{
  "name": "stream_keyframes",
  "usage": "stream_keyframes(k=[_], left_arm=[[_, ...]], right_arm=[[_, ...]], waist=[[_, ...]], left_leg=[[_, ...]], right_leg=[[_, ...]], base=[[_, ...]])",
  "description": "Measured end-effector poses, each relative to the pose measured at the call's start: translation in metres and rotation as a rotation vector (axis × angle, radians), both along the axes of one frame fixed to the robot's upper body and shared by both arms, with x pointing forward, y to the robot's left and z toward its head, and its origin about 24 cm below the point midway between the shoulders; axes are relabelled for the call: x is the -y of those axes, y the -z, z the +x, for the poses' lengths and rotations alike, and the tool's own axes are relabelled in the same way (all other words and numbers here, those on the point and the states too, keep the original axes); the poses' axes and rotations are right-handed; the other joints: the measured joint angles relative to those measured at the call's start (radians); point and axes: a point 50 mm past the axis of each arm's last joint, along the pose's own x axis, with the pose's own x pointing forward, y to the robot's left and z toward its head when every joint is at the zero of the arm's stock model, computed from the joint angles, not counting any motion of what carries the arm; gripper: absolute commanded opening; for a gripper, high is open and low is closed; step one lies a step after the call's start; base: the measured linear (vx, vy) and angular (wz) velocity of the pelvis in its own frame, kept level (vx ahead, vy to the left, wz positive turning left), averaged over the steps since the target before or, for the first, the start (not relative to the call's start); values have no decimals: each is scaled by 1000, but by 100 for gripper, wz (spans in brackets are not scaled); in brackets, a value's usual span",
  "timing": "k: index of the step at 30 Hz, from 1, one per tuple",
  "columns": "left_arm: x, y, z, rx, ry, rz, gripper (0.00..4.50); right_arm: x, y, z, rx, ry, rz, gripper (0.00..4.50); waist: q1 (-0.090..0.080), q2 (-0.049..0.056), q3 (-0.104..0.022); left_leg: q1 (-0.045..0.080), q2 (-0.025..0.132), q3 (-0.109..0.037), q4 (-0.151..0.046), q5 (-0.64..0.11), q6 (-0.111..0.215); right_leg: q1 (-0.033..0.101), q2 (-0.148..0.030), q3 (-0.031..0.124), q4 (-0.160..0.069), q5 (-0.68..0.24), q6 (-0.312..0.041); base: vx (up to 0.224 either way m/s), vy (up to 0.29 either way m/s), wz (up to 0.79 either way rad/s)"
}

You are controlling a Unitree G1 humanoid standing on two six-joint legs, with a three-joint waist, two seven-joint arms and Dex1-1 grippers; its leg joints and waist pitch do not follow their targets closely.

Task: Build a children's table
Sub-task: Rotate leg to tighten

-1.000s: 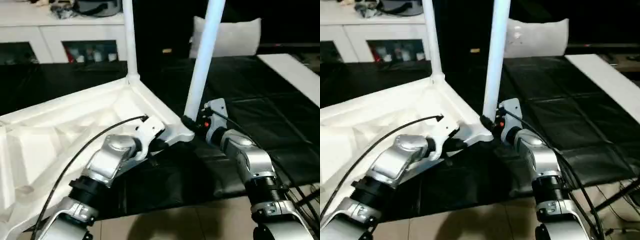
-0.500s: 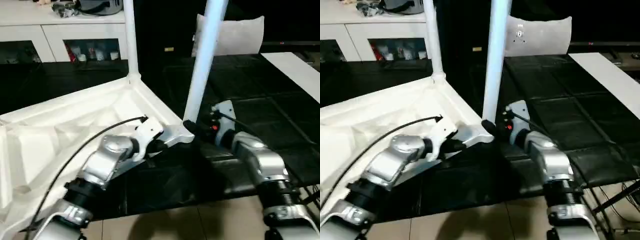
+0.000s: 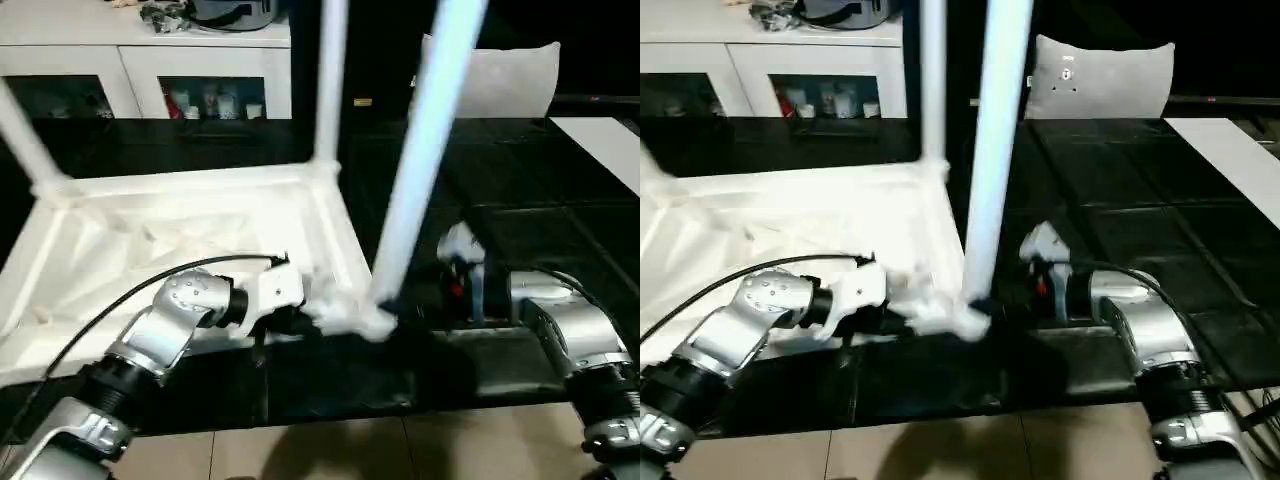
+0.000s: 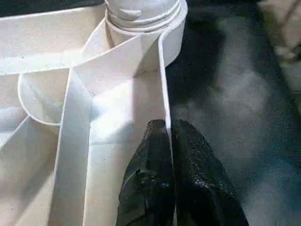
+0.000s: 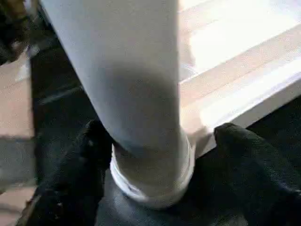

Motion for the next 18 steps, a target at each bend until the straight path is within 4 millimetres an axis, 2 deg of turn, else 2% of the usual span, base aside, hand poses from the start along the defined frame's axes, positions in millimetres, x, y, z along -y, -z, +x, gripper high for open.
stream_keyframes(k=[2, 12, 18], left_arm=[[-2, -1, -2, -12, 28, 7, 0], [-1, -2, -4, -16, 74, 10, 0], [-2, -2, -5, -19, 72, 6, 0]], right_arm=[[-1, 3, -4, -24, -37, 12, 316], [-8, 0, -9, -41, -126, 47, 226], [-8, 0, -9, -43, -128, 47, 200]], waist=[[0, 0, 0], [2, -6, 0], [2, -10, 0]], left_leg=[[0, 0, 0, 0, 0, 0], [0, 0, 0, 1, 0, 0], [0, 0, 0, 1, 0, 0]], right_leg=[[0, 0, 0, 0, 1, -1], [0, 0, 0, 0, 1, 0], [0, 0, 0, 0, 1, 0]], base=[[0, 0, 0], [0, 0, 0], [0, 0, 0]])
